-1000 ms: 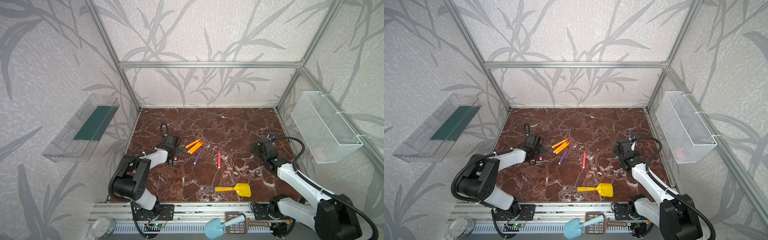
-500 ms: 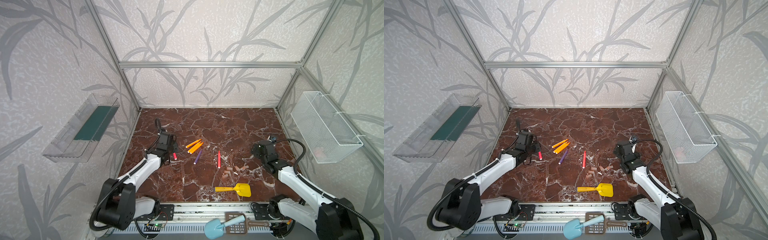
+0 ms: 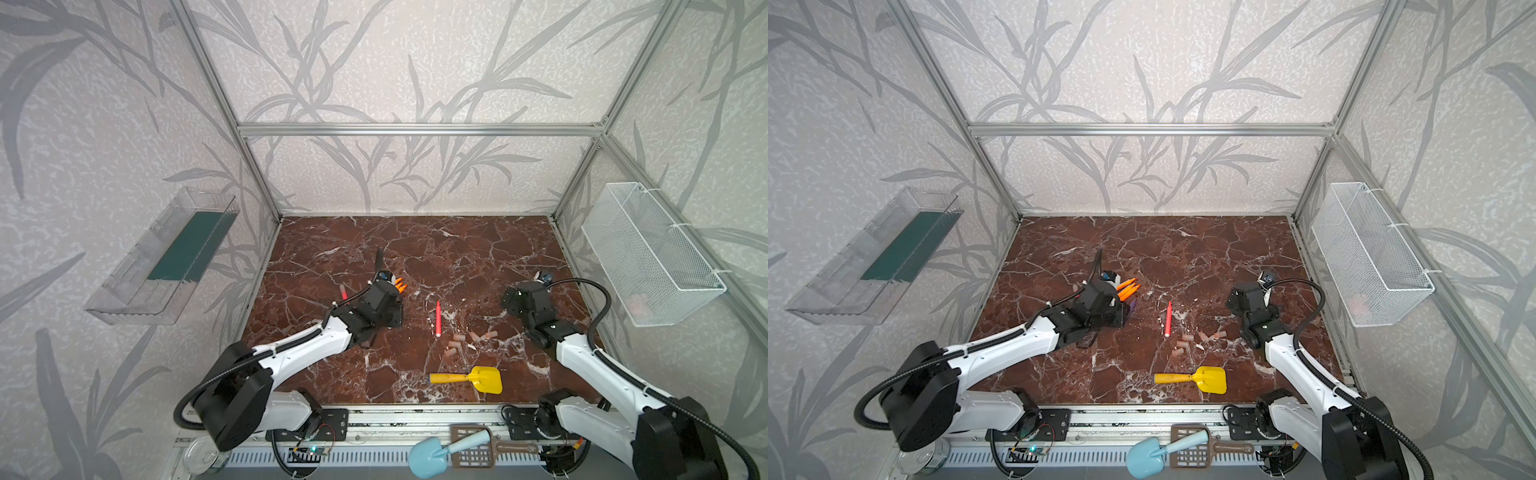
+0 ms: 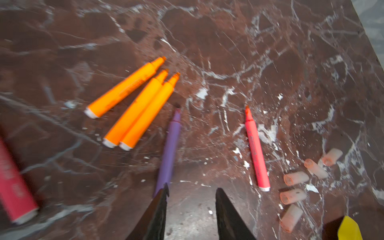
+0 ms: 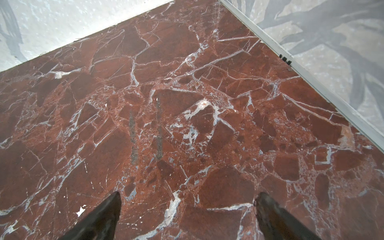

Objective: Insert the pens into the pen caps
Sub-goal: 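Move the open left gripper over the second pink marker and lower it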

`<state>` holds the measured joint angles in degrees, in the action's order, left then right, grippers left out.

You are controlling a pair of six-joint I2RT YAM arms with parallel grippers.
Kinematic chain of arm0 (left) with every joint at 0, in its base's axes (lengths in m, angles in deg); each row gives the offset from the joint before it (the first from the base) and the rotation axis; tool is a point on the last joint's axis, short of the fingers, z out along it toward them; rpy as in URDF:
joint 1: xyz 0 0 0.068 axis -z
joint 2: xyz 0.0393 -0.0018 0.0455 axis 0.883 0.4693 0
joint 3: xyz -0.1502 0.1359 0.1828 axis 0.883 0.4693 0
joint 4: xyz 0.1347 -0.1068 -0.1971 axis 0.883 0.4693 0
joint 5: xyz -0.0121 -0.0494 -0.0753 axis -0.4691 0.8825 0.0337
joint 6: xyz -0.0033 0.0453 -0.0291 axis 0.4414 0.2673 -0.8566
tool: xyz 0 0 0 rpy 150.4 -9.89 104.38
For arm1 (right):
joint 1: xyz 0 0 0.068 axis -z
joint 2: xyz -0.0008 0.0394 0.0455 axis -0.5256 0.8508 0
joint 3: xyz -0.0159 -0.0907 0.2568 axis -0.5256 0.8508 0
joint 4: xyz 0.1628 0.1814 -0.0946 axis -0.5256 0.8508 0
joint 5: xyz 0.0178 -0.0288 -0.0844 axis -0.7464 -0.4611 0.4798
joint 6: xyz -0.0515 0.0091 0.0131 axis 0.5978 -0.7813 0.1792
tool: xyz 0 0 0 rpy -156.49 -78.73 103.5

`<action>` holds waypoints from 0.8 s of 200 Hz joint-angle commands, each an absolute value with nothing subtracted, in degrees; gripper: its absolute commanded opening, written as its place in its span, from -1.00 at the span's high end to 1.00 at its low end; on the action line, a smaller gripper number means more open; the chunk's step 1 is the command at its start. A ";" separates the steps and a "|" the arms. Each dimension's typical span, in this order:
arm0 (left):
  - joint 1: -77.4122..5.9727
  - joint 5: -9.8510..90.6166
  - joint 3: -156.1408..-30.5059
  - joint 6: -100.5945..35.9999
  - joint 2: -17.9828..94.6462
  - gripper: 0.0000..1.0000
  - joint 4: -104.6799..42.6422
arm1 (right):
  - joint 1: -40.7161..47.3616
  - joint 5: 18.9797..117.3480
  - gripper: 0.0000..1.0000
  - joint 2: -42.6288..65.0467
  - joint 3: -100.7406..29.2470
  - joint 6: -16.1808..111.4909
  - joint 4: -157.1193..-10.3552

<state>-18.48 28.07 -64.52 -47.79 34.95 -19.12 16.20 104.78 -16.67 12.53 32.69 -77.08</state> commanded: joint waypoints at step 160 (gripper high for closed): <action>-7.72 18.95 -79.85 -51.86 57.28 0.03 -14.39 | 16.50 104.76 -0.99 -17.62 13.30 33.22 -78.60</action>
